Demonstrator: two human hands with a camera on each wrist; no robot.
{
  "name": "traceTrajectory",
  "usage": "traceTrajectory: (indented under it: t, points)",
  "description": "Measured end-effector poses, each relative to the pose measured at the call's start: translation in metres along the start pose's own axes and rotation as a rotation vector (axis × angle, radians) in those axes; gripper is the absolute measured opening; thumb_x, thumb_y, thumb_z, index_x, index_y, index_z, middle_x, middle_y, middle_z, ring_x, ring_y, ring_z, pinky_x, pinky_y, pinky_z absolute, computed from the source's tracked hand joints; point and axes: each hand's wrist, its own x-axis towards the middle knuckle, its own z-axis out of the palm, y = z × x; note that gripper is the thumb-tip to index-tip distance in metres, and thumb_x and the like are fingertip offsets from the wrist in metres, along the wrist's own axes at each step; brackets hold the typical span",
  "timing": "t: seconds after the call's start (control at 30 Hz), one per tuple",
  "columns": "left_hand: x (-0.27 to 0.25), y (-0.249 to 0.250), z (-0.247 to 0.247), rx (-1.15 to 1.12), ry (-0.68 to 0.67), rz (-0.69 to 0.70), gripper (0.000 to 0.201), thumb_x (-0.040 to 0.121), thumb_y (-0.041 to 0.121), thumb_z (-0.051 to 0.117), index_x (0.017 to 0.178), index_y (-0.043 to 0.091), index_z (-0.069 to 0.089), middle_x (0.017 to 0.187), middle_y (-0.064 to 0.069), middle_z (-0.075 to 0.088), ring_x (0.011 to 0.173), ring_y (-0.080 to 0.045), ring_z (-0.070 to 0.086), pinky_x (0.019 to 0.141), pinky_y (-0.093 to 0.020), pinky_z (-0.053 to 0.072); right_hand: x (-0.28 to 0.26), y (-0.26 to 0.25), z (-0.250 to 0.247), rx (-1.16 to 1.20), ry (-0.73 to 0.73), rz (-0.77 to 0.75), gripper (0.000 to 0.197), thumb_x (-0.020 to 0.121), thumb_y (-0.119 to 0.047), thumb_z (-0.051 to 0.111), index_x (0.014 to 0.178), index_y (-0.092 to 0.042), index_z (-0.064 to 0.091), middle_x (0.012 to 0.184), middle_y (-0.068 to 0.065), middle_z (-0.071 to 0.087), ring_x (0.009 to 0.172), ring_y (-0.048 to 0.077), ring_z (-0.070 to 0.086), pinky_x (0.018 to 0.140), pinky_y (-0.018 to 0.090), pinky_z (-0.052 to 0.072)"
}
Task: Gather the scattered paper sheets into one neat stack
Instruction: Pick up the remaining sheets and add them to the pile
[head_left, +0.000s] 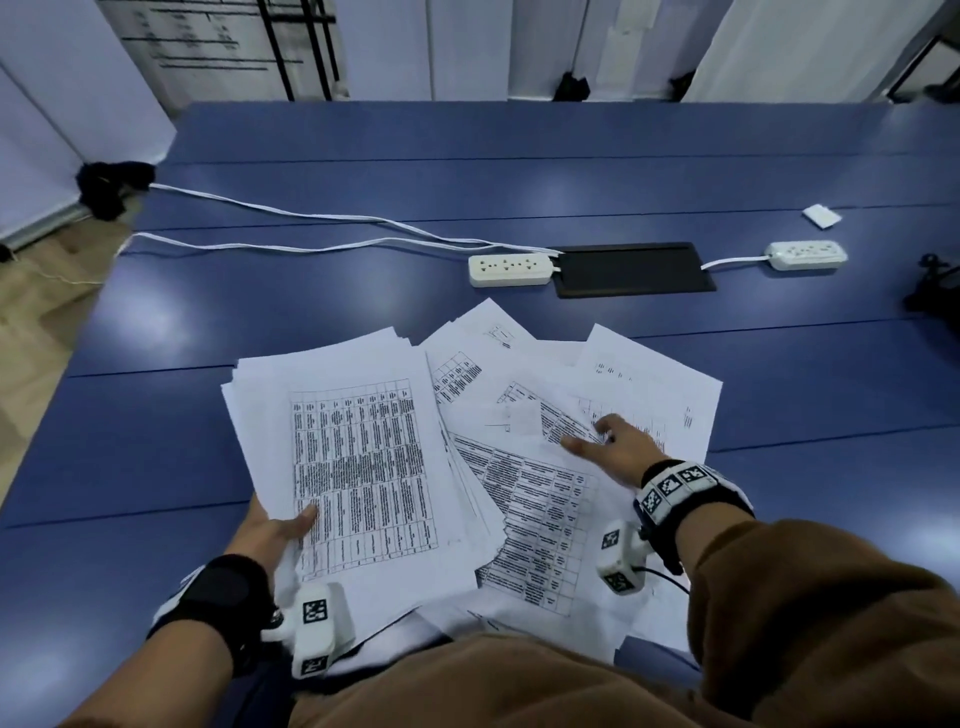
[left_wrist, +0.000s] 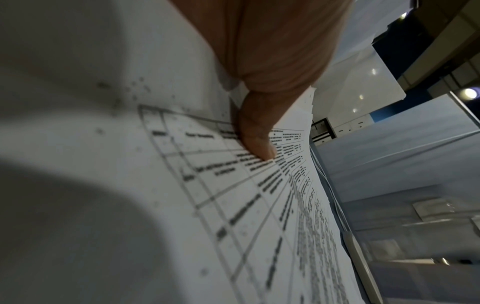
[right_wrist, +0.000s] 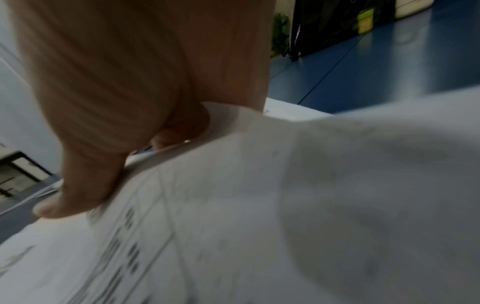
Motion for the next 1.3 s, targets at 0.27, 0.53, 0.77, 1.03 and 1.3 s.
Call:
traceTrajectory:
  t: [0.27, 0.53, 0.77, 1.03, 1.3]
  points:
    - [0.01, 0.001, 0.026, -0.005, -0.131, -0.058, 0.066, 0.082, 0.001, 0.07, 0.135, 0.021, 0.037, 0.129, -0.008, 0.058, 0.121, -0.027, 0.053, 0.111, -0.048, 0.032, -0.002, -0.032, 0.006, 0.056, 0.19, -0.249, 0.042, 0.094, -0.031, 0.059, 0.129, -0.008, 0.053, 0.127, 0.011, 0.06, 0.117, 0.03, 0.056, 0.095, 0.03, 0.042]
    - [0.01, 0.0, 0.028, -0.066, -0.163, -0.08, 0.058, 0.084, -0.005, 0.064, 0.13, 0.023, 0.041, 0.128, -0.007, 0.06, 0.121, -0.028, 0.054, 0.112, -0.048, 0.031, 0.016, -0.048, 0.0, -0.214, 0.035, -0.156, 0.037, 0.099, -0.009, 0.043, 0.135, -0.007, 0.052, 0.138, 0.014, 0.054, 0.126, 0.03, 0.05, 0.1, 0.03, 0.039]
    - [0.009, -0.002, 0.034, -0.096, -0.156, -0.093, 0.055, 0.083, -0.008, 0.064, 0.124, 0.022, 0.043, 0.118, -0.005, 0.063, 0.121, -0.028, 0.053, 0.113, -0.046, 0.031, -0.001, -0.065, 0.012, -0.244, -0.147, -0.173, 0.075, 0.083, -0.047, 0.07, 0.139, -0.006, 0.041, 0.14, 0.011, 0.05, 0.129, 0.031, 0.047, 0.103, 0.037, 0.037]
    - [0.007, -0.007, 0.019, -0.243, -0.152, -0.076, 0.075, 0.068, 0.0, 0.078, 0.133, 0.019, 0.045, 0.129, -0.008, 0.061, 0.125, -0.029, 0.052, 0.113, -0.05, 0.029, -0.012, -0.059, 0.002, -0.155, 0.119, -0.146, 0.059, 0.081, -0.016, 0.075, 0.134, -0.005, 0.052, 0.135, 0.014, 0.057, 0.124, 0.03, 0.053, 0.1, 0.034, 0.041]
    - [0.004, 0.0, 0.022, -0.267, -0.037, -0.012, 0.059, 0.083, -0.014, 0.058, 0.132, 0.014, 0.041, 0.127, -0.008, 0.057, 0.119, -0.025, 0.052, 0.11, -0.039, 0.031, -0.028, -0.058, -0.095, 0.226, 0.595, -0.163, 0.027, 0.085, -0.008, 0.067, 0.111, -0.009, 0.067, 0.082, 0.013, 0.064, 0.076, 0.03, 0.063, 0.068, 0.034, 0.05]
